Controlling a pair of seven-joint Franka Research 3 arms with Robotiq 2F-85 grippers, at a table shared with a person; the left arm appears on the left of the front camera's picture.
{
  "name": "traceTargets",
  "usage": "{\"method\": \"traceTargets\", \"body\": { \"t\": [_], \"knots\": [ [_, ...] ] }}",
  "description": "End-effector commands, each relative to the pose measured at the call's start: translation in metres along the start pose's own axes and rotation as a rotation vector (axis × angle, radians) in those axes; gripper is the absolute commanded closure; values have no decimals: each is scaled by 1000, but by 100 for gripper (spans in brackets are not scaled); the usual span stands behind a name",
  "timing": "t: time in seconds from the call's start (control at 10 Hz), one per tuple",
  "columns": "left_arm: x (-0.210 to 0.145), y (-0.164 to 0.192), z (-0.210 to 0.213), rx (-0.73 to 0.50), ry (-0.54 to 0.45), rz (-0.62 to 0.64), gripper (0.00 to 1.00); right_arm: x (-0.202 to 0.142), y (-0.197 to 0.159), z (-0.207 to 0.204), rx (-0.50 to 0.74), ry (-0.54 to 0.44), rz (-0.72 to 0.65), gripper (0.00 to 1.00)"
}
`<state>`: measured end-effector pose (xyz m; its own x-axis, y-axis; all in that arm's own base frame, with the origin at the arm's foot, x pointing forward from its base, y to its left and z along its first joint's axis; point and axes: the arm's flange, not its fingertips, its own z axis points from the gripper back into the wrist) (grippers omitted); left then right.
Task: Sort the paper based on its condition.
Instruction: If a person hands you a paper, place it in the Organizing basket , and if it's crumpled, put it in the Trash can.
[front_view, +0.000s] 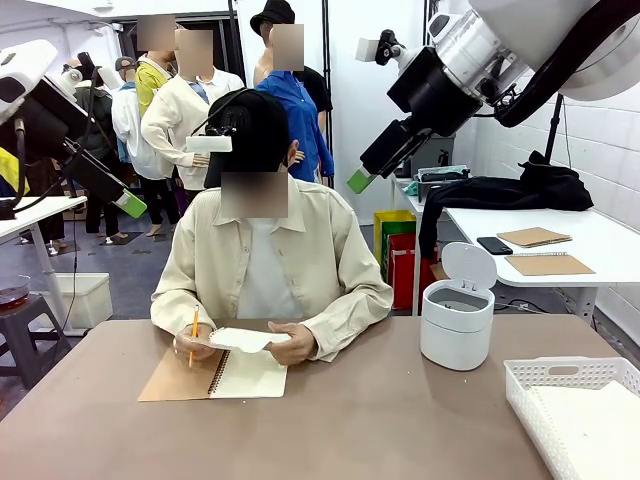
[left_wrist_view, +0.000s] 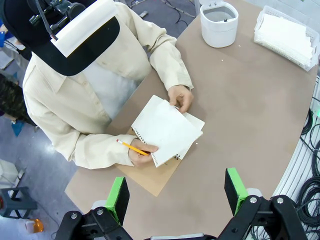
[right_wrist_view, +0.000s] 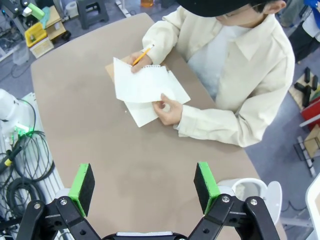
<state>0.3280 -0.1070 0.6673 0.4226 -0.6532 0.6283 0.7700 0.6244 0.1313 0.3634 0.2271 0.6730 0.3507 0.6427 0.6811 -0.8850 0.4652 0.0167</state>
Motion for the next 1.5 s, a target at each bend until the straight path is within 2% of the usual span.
{"method": "traceTargets", "body": {
  "t": [0.0,1.4],
  "knots": [
    [1,1,0,2,-3,4,0,-1,0,-2,2,3,-1,0],
    [1,1,0,2,-3,4,0,-1,0,-2,2,3,-1,0]
  ]
}}
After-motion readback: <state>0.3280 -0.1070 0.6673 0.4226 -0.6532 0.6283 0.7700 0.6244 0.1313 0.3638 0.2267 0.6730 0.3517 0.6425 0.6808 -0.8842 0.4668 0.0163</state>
